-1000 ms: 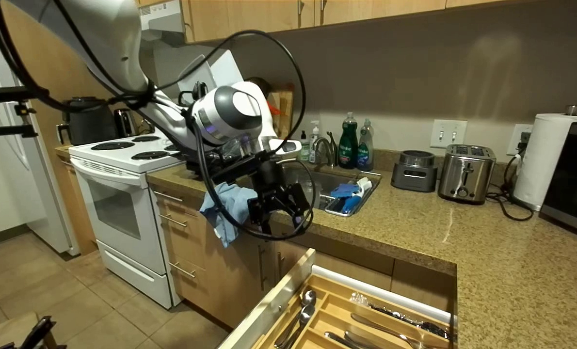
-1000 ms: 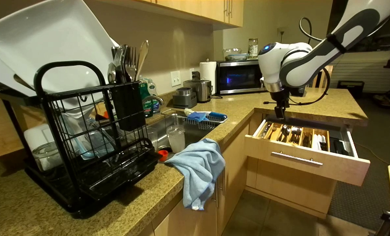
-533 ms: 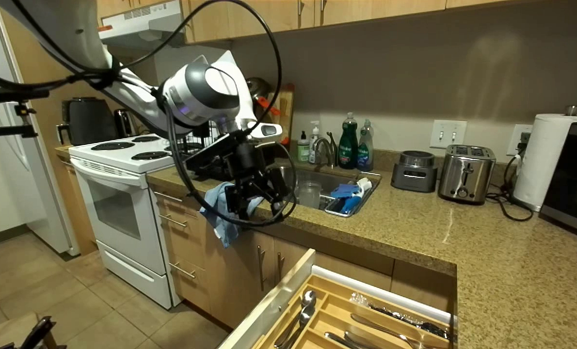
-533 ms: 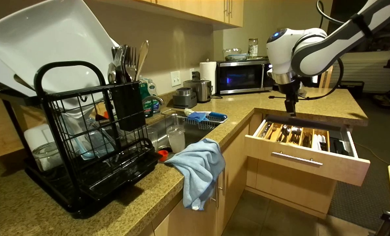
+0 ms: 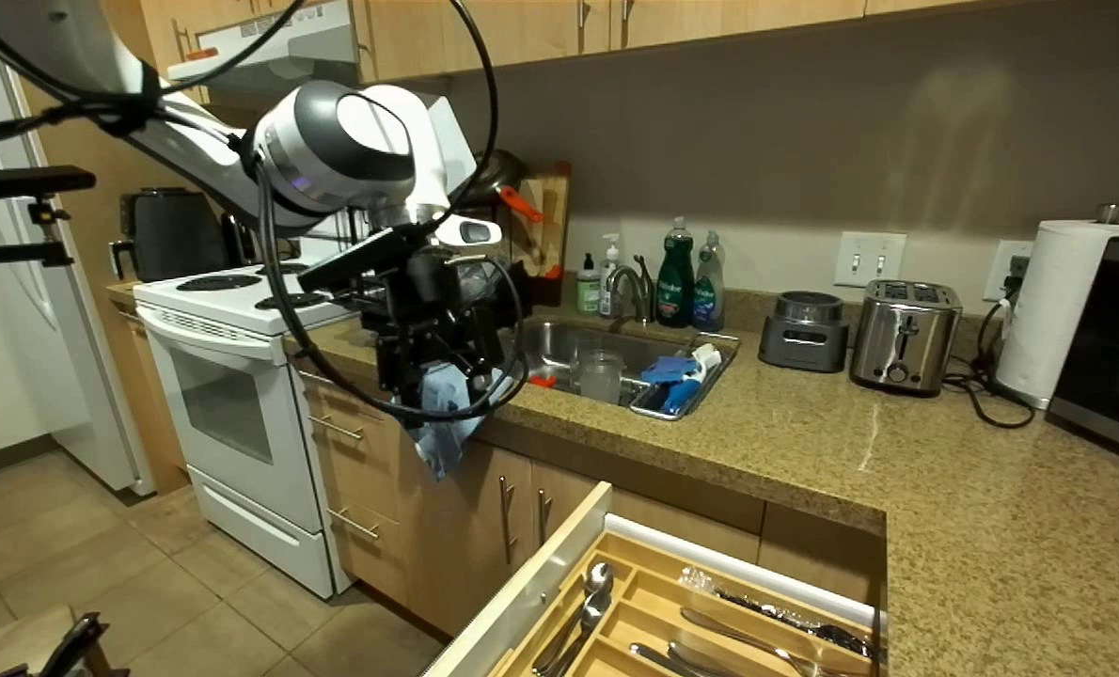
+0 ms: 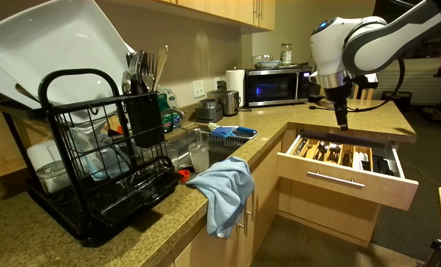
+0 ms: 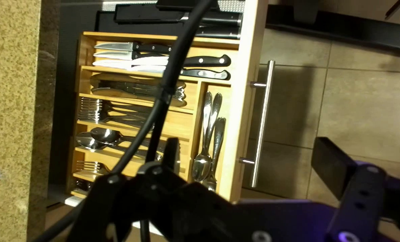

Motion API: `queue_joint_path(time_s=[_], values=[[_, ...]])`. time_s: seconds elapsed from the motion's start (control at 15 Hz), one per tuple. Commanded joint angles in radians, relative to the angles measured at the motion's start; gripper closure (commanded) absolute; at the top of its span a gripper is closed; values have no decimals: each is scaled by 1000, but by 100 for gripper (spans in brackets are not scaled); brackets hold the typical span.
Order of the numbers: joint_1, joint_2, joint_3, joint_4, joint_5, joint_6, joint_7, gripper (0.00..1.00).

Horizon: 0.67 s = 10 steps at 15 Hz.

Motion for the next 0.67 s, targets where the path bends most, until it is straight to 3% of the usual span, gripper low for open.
queue_joint_path(time_s=[0.0,0.6], values=[[-3,-73,29,-47,70,-56,-84,0],[21,-102,65,-47,219,-205,-149,0]])
